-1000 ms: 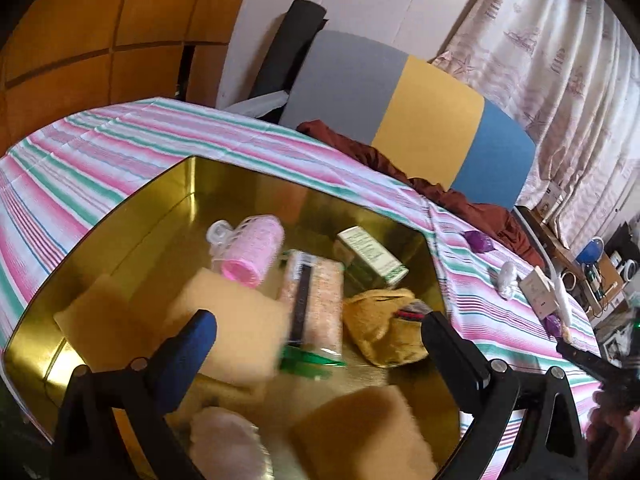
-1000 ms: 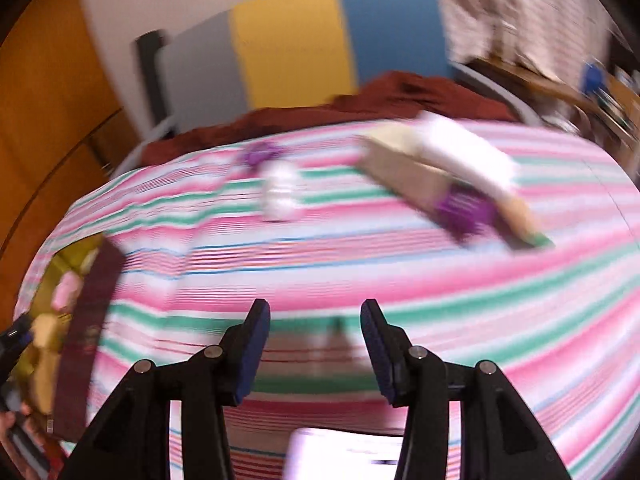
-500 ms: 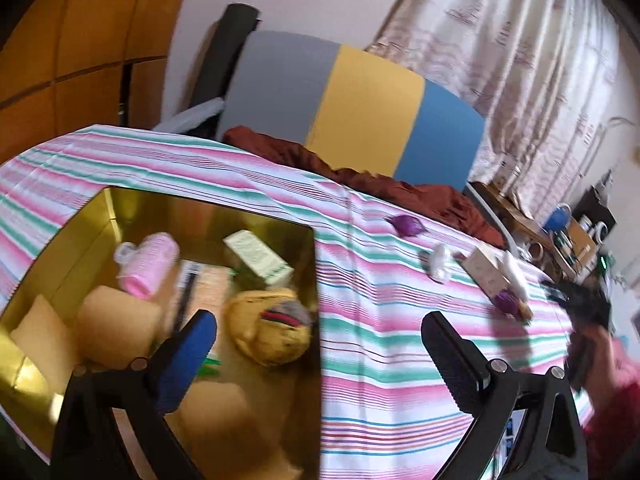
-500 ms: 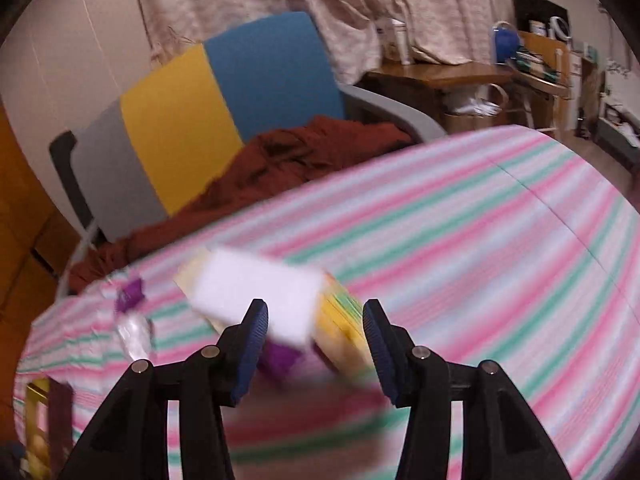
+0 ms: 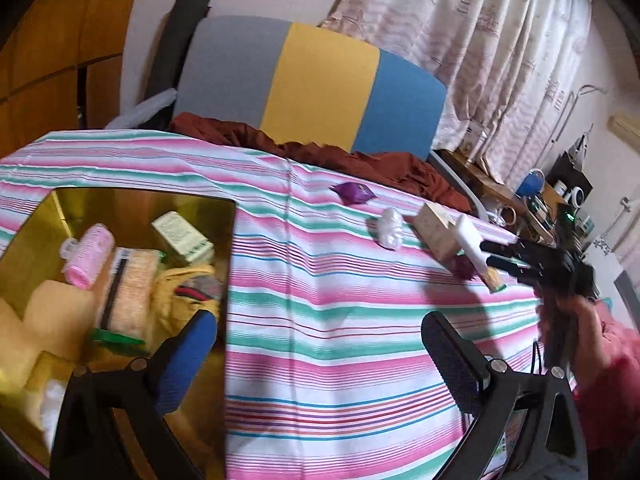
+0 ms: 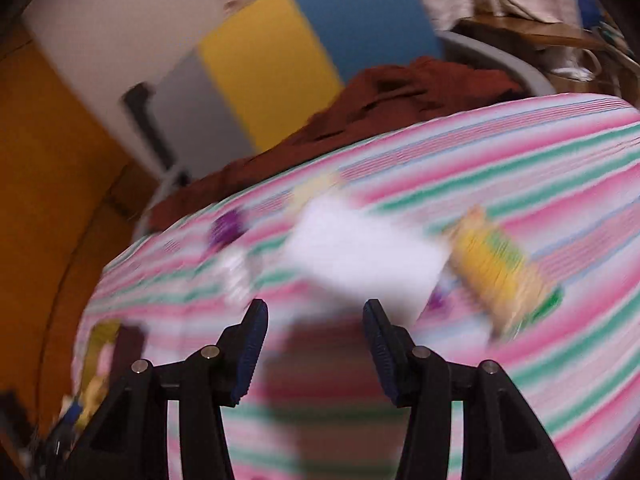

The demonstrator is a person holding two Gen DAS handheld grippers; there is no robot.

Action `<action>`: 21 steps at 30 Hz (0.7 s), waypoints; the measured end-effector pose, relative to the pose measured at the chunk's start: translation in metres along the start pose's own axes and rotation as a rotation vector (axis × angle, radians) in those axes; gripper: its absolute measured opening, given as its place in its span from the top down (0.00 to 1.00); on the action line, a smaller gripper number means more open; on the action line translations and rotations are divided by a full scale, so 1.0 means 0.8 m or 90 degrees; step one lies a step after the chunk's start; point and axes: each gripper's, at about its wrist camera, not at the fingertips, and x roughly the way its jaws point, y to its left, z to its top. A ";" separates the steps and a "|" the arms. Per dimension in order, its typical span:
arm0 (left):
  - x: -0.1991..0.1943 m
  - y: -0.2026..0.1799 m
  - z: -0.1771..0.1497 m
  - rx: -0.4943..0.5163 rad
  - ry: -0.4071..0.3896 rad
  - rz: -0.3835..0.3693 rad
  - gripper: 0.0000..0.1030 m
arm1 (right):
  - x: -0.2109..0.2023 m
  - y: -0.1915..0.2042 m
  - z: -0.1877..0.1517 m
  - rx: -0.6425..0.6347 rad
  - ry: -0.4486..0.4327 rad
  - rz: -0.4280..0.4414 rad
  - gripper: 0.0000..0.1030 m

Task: Organize objects

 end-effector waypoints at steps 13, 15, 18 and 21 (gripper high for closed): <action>0.023 -0.031 -0.017 0.012 0.042 -0.024 0.00 | -0.018 -0.044 0.044 0.001 -0.087 -0.131 0.47; 0.023 -0.034 -0.018 0.022 0.045 -0.018 0.00 | 0.004 -0.040 0.054 0.016 -0.058 -0.121 0.47; 0.018 -0.033 -0.018 0.029 0.037 -0.011 0.00 | 0.028 -0.007 0.040 -0.016 -0.003 -0.055 0.44; 0.021 -0.029 -0.016 0.015 0.036 -0.015 0.00 | 0.019 0.037 0.002 -0.068 0.016 0.047 0.44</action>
